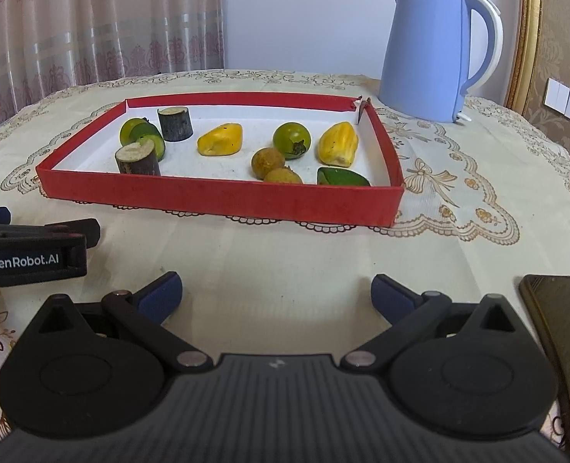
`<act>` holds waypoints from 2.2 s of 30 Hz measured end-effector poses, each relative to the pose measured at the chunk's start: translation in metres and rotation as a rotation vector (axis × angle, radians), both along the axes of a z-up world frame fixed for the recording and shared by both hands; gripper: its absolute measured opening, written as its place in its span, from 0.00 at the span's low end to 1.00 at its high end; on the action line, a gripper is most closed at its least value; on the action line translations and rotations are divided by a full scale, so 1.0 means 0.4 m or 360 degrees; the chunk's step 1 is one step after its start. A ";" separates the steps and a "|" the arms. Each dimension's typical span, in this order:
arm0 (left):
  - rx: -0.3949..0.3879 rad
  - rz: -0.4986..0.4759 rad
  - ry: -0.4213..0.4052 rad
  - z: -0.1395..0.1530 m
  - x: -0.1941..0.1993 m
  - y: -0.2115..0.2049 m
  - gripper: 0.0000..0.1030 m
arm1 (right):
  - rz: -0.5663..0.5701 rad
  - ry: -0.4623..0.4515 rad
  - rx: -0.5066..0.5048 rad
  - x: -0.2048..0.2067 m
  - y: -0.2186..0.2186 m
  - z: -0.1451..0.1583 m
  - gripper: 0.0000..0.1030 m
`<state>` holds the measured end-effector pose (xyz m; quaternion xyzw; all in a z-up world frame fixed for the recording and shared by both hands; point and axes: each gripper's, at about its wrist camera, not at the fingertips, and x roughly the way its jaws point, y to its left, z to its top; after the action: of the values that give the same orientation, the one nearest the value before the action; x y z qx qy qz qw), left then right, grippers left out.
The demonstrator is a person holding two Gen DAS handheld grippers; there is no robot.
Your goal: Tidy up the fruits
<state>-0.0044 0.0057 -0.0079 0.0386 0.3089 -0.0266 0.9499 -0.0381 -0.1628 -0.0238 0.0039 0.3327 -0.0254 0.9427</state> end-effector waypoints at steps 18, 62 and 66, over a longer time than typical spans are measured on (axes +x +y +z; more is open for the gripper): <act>0.0041 0.0014 0.0012 -0.003 0.000 -0.005 1.00 | -0.0003 0.0005 0.0021 0.002 -0.005 -0.002 1.00; 0.0048 0.0039 0.0039 -0.008 0.005 -0.002 1.00 | -0.0003 0.0006 0.0022 0.003 -0.005 -0.001 1.00; 0.0052 0.0041 0.0039 -0.008 0.005 -0.002 1.00 | -0.0003 0.0006 0.0022 0.002 -0.005 -0.001 1.00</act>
<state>-0.0024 0.0048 -0.0111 0.0498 0.3215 -0.0098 0.9456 -0.0373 -0.1648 -0.0243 0.0106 0.3345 -0.0240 0.9420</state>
